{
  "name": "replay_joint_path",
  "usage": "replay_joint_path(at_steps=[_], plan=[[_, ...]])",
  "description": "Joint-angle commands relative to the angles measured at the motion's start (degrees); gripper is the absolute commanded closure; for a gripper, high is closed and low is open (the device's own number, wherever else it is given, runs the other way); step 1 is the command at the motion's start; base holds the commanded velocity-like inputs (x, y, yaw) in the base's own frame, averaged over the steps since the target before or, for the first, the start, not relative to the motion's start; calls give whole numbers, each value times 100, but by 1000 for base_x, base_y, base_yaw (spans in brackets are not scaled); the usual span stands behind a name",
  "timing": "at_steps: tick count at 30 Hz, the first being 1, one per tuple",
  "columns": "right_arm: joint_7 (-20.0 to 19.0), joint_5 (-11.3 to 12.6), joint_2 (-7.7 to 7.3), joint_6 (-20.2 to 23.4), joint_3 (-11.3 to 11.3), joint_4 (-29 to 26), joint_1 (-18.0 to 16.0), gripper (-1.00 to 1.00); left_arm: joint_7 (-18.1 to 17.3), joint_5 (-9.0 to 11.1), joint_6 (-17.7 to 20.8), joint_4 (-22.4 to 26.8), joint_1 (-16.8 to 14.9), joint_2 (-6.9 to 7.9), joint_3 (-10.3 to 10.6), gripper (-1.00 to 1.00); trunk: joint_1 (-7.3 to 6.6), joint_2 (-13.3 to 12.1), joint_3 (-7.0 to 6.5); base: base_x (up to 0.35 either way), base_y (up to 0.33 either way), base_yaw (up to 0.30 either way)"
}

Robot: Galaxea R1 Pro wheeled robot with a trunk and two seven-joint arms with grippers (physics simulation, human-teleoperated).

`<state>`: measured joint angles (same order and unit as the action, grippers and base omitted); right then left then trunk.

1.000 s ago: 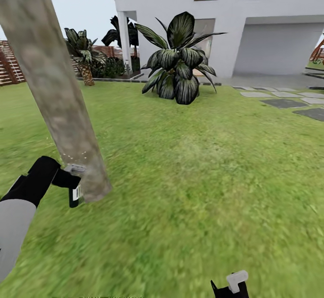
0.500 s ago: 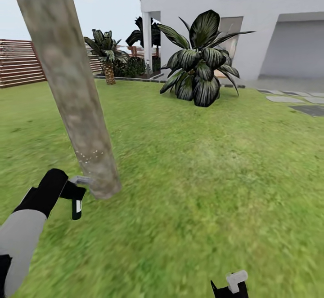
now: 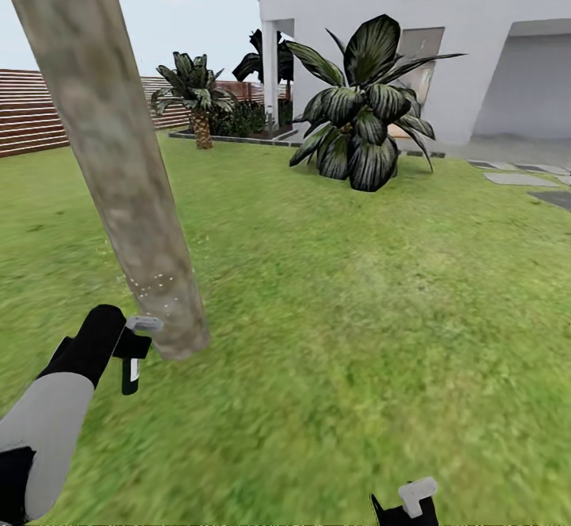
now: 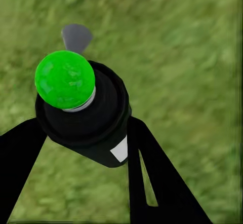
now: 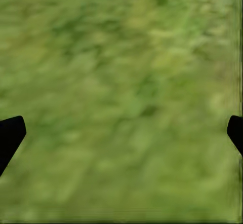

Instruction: In the garden, pick up the pesticide atomizer on the floor and spray pesticide onto both trees until each tree trunk is fully covered.

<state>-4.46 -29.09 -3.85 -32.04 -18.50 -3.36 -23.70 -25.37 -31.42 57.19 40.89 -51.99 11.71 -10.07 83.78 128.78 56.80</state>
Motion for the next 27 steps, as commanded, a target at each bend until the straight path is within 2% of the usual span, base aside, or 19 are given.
replay_joint_path(at_steps=[1, 4, 5, 11, 18, 21, 22, 27], plan=[[-46, -6, -1, -14, -52, 2, -3, -100, -58, -43, 19, 7, -4, 21, -136, 100, -2, 2, 5, -105, -273, 0], [-46, -1, 1, -14, -53, 2, -3, -100, -42, -66, -16, 0, -1, 88, -538, 100, -2, 2, 5, -128, -274, 13], [-46, -1, 4, -14, -52, 2, -3, -100, -36, -70, -19, -1, 2, 90, -572, 100, -2, 2, 5, -122, -274, 135], [-47, 0, 7, -14, -48, 2, -3, -100, -23, -81, -26, -2, -3, 17, -596, 100, -2, 2, 5, -5, -274, 243], [-51, 0, 8, -13, -48, 2, -3, -100, -7, -104, -32, -2, -4, 10, -583, 100, -2, 2, 5, 177, -244, 275], [-51, -2, 8, -14, -48, 2, -3, -100, 382, -65, -41, -10, -4, -16, -583, 100, -2, 2, 5, 232, -205, 276], [-52, -5, 8, -13, -48, 2, -3, -100, 460, -52, -41, -11, -4, -69, -583, 100, -2, 2, 5, 235, -202, 276], [-52, -5, 8, -14, -48, 2, -3, -100, 513, -40, -41, -7, -4, -130, -590, 100, -2, 2, 5, 236, -202, 276]])
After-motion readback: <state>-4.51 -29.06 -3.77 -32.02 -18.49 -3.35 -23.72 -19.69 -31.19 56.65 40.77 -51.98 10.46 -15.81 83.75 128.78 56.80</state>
